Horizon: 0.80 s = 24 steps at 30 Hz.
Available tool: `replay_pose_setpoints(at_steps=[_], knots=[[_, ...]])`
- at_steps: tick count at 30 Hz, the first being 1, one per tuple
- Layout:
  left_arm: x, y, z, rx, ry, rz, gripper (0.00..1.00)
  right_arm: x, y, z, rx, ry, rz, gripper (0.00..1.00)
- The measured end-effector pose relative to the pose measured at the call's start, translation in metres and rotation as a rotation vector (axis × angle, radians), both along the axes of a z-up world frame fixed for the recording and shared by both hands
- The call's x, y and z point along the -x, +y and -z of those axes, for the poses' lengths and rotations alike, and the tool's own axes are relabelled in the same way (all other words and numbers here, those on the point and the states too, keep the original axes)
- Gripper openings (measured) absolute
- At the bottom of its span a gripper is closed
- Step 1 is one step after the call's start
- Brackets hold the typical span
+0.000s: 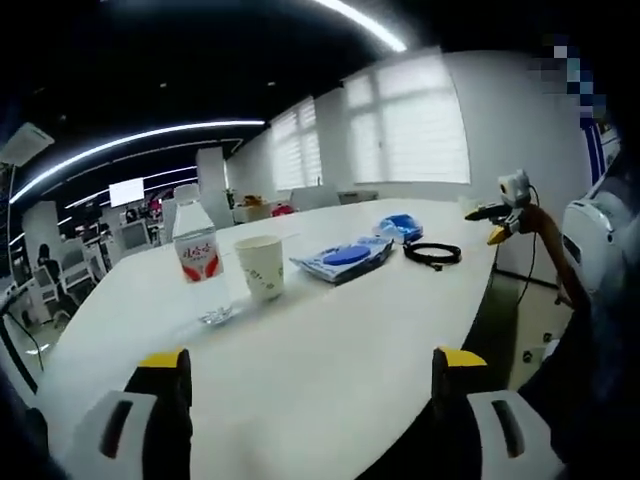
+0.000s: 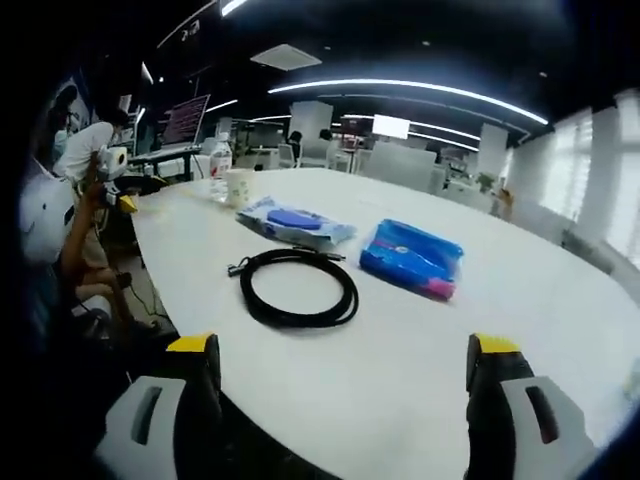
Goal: Arrange the tabletop items into an orderly group along one side of the table until the central work area is clear of visible clutter.
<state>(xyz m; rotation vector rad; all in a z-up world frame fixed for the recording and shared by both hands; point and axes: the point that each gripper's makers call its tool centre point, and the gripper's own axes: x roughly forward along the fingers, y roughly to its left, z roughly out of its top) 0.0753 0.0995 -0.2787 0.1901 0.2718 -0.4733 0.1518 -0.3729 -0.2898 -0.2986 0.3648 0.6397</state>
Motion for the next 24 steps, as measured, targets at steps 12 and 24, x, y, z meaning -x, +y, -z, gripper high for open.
replay_pose_setpoints(at_steps=[12, 24], knots=[[0.001, -0.004, 0.002, 0.001, 0.008, -0.003, 1.0, 0.007, 0.0, -0.001, -0.005, -0.001, -0.012, 1.0], [0.004, 0.006, 0.007, -0.008, 0.025, -0.023, 1.0, 0.009, -0.003, 0.001, 0.01, 0.014, -0.015, 1.0]])
